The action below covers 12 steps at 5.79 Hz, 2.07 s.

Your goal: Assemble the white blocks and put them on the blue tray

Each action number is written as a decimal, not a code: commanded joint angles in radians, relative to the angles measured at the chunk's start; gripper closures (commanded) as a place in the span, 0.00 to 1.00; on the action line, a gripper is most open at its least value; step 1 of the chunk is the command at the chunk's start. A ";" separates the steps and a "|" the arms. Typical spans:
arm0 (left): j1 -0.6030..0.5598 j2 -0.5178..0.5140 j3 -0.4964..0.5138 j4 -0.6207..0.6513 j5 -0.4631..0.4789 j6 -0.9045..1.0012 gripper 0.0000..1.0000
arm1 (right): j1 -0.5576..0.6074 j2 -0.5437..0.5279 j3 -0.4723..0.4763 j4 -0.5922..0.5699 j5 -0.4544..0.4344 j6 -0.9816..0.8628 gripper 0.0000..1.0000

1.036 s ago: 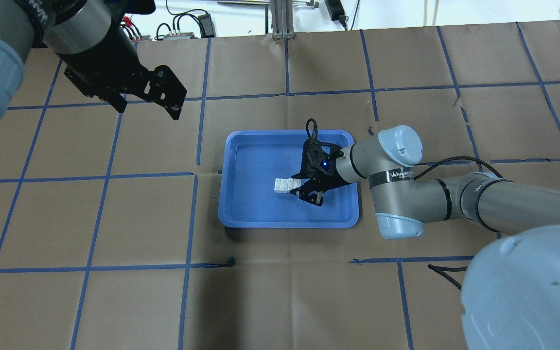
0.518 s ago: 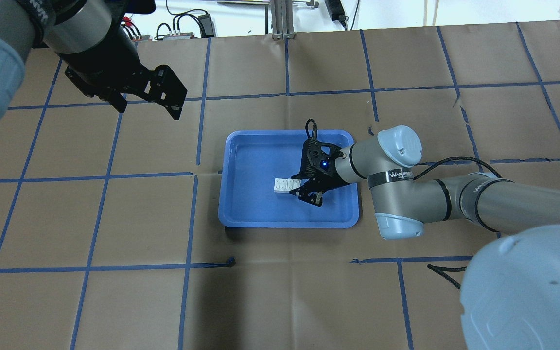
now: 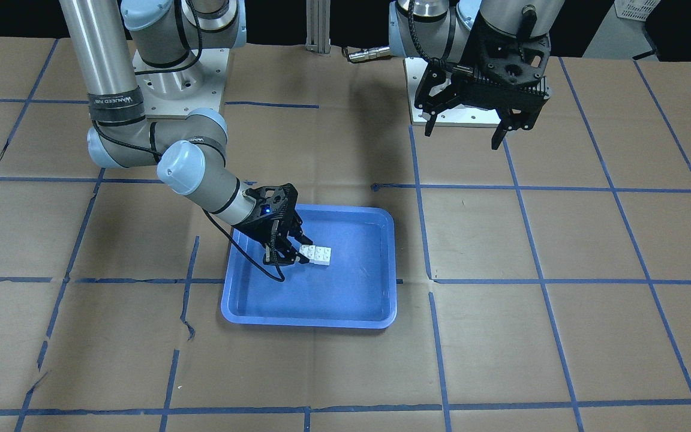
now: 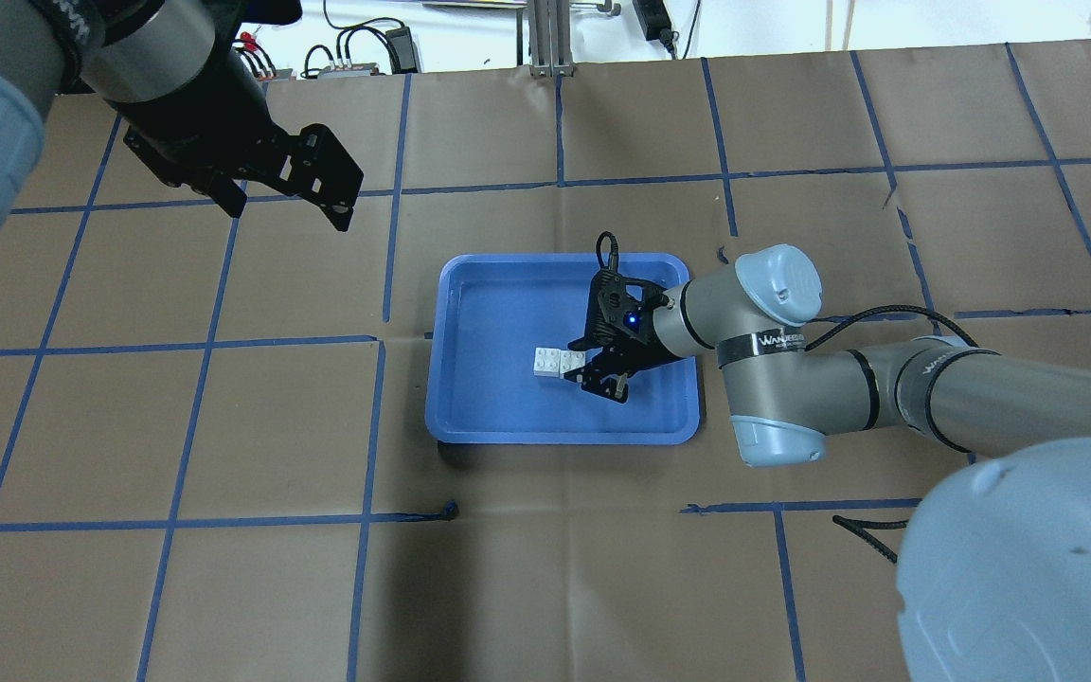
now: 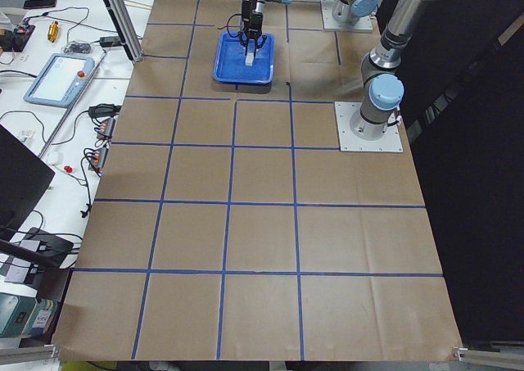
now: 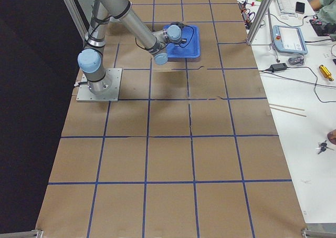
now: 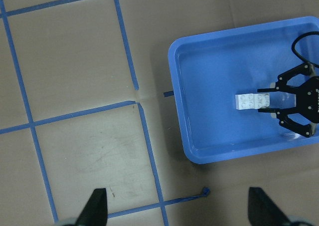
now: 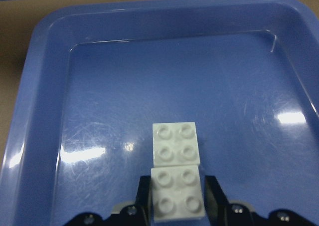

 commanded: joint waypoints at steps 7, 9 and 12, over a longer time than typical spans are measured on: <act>0.012 0.000 0.009 -0.015 0.005 -0.010 0.01 | -0.011 -0.034 -0.095 0.095 -0.085 0.073 0.00; 0.023 0.000 0.006 -0.015 -0.001 -0.008 0.01 | -0.018 -0.099 -0.194 0.325 -0.201 0.164 0.00; 0.031 0.000 0.015 -0.014 0.003 -0.011 0.01 | -0.073 -0.161 -0.339 0.599 -0.412 0.492 0.00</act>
